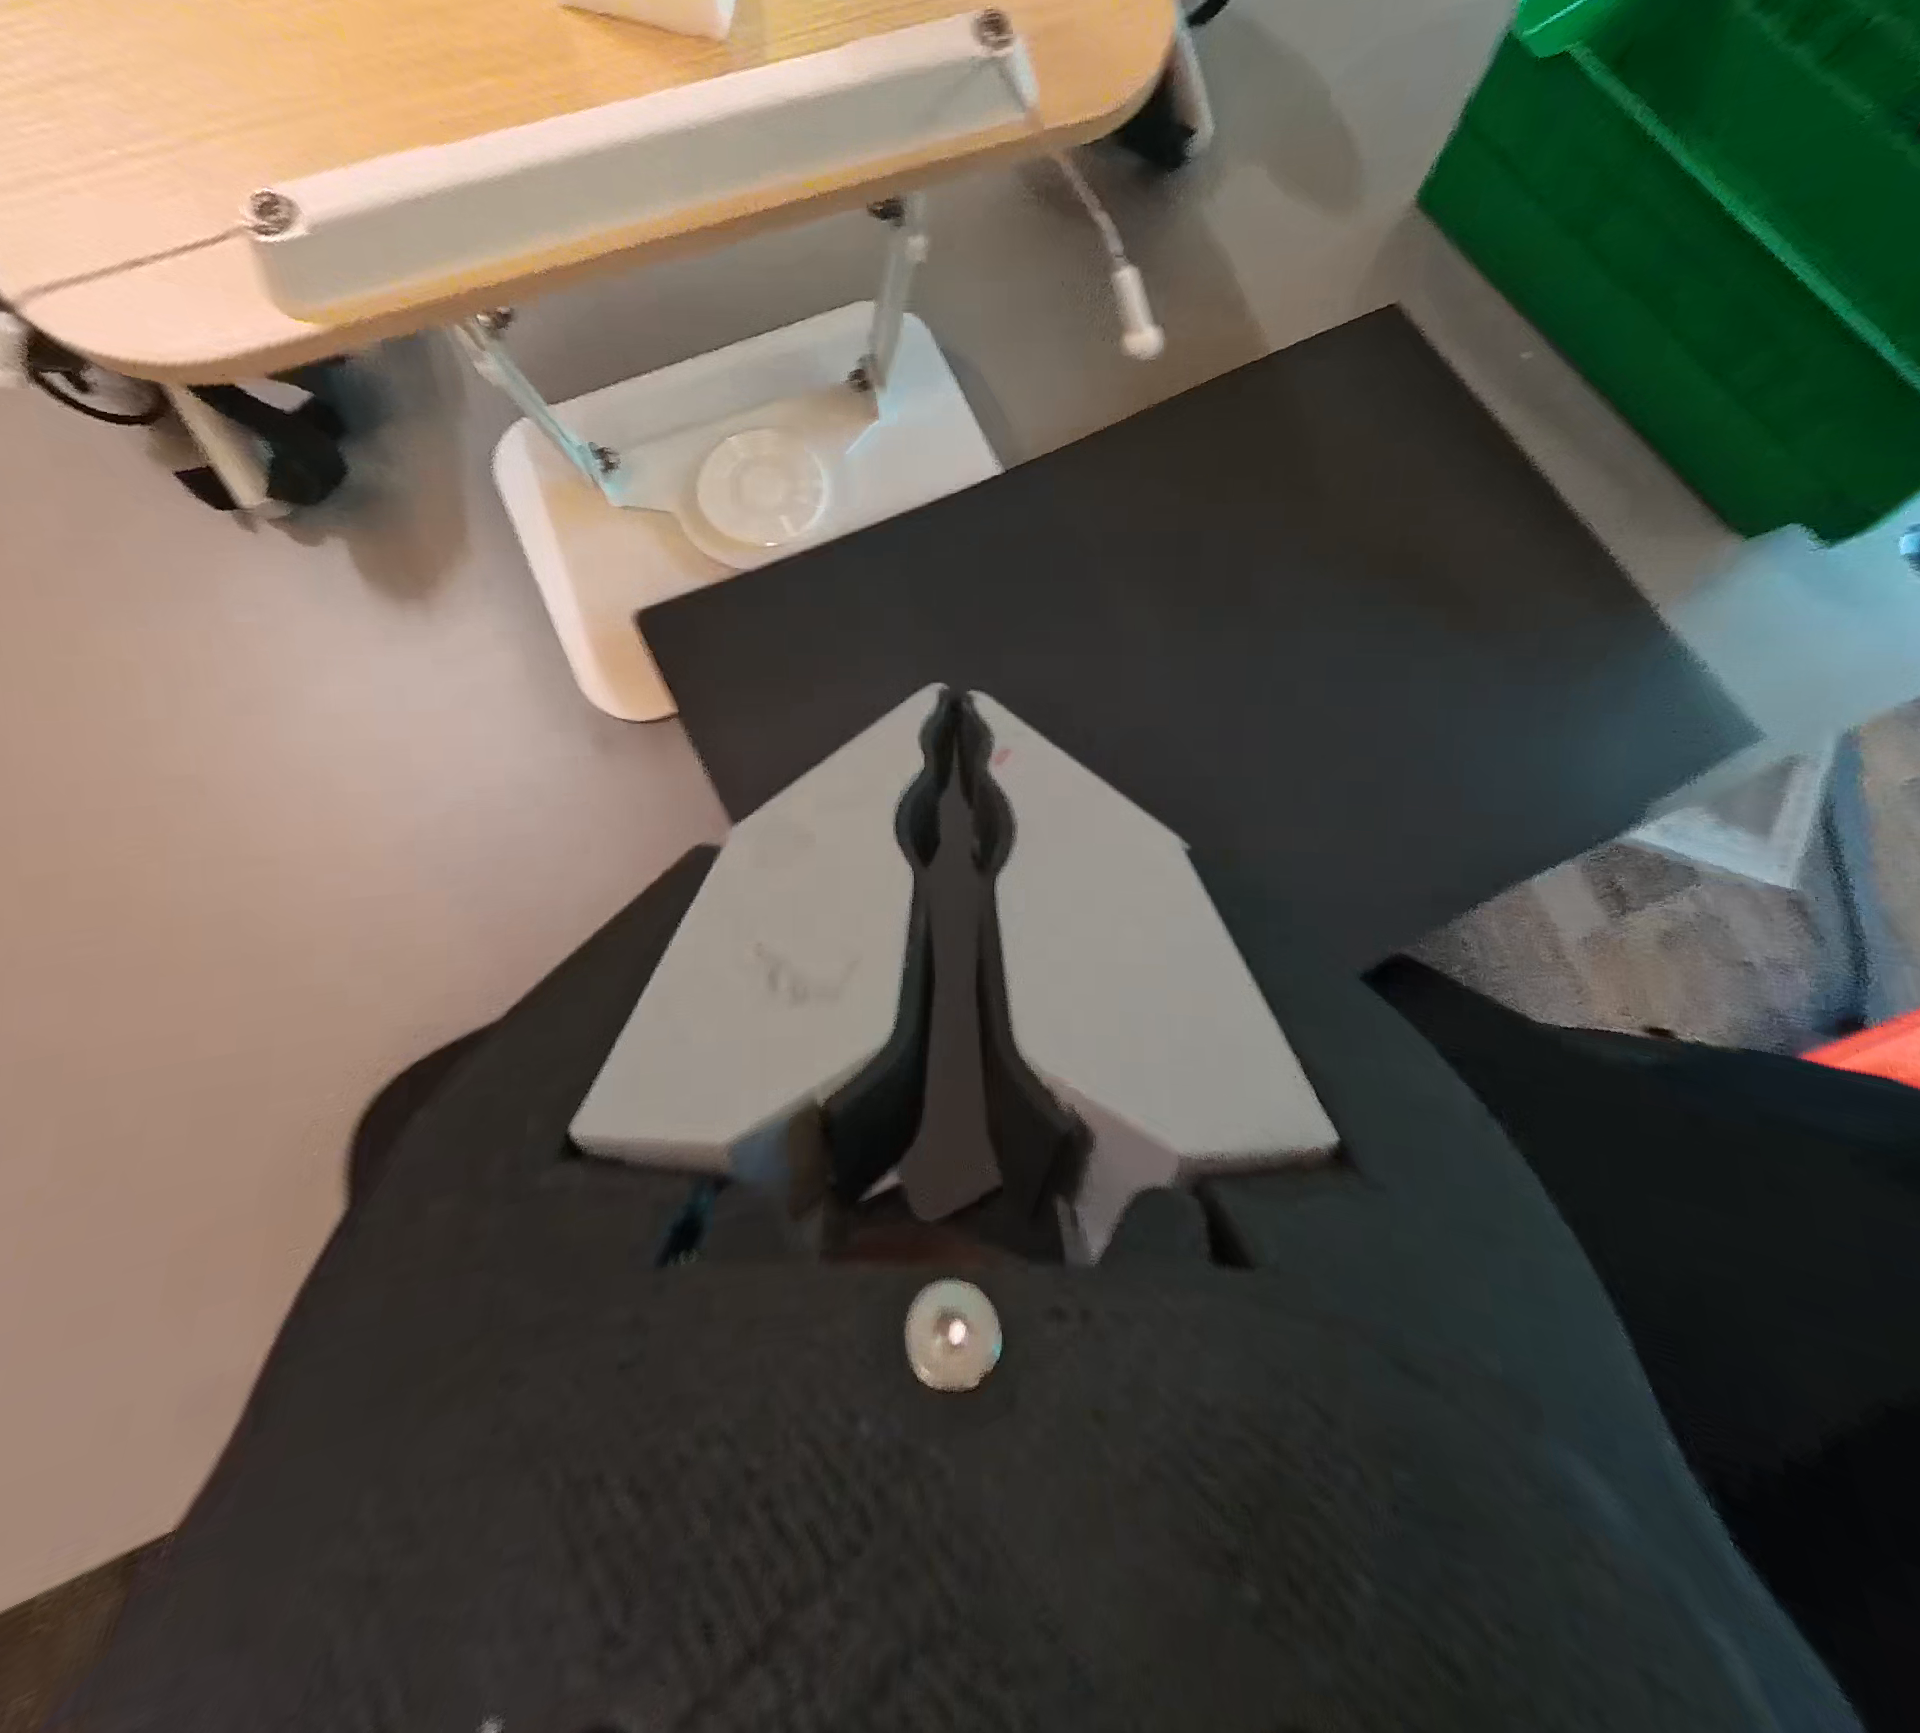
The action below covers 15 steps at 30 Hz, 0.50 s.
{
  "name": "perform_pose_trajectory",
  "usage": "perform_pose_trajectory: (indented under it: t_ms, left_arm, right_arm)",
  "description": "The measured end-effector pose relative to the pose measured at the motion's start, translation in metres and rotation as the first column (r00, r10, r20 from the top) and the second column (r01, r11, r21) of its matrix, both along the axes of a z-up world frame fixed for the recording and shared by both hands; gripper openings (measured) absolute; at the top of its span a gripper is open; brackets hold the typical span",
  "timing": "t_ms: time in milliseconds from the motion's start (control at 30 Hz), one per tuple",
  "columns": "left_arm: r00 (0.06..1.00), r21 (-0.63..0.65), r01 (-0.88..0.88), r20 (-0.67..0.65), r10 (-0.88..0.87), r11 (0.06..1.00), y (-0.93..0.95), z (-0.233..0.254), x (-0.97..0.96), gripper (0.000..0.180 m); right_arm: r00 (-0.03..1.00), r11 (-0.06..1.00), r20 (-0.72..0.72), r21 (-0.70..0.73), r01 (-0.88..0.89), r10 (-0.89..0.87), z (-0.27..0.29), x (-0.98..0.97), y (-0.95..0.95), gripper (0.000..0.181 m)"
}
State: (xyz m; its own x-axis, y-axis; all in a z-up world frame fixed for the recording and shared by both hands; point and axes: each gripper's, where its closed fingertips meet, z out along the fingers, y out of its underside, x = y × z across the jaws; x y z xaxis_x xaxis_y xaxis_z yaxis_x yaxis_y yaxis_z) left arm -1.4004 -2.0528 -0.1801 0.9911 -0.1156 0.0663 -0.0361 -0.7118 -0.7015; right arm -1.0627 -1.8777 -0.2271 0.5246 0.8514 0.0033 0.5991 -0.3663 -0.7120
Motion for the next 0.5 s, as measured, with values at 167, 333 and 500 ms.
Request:
perform_pose_trajectory:
  t_ms: [167,333,500]
  left_arm:
    - [0.979,0.103,-0.106,-0.162,0.122,0.989,0.041,0.018,-0.072,0.000]
    - [0.960,0.180,-0.259,-0.063,0.274,0.949,0.084,0.045,-0.137,0.026]
    - [0.957,0.222,-0.288,0.025,0.290,0.932,0.067,0.072,-0.183,0.036]
  right_arm:
    - [0.992,0.996,0.100,-0.025,0.081,-0.078,0.006,-0.024,0.004,0.000]
    - [0.968,0.985,0.188,0.079,0.153,-0.165,0.033,-0.105,0.028,0.000]
    - [0.929,0.946,0.192,0.129,0.297,-0.318,0.045,-0.205,0.075,0.000]
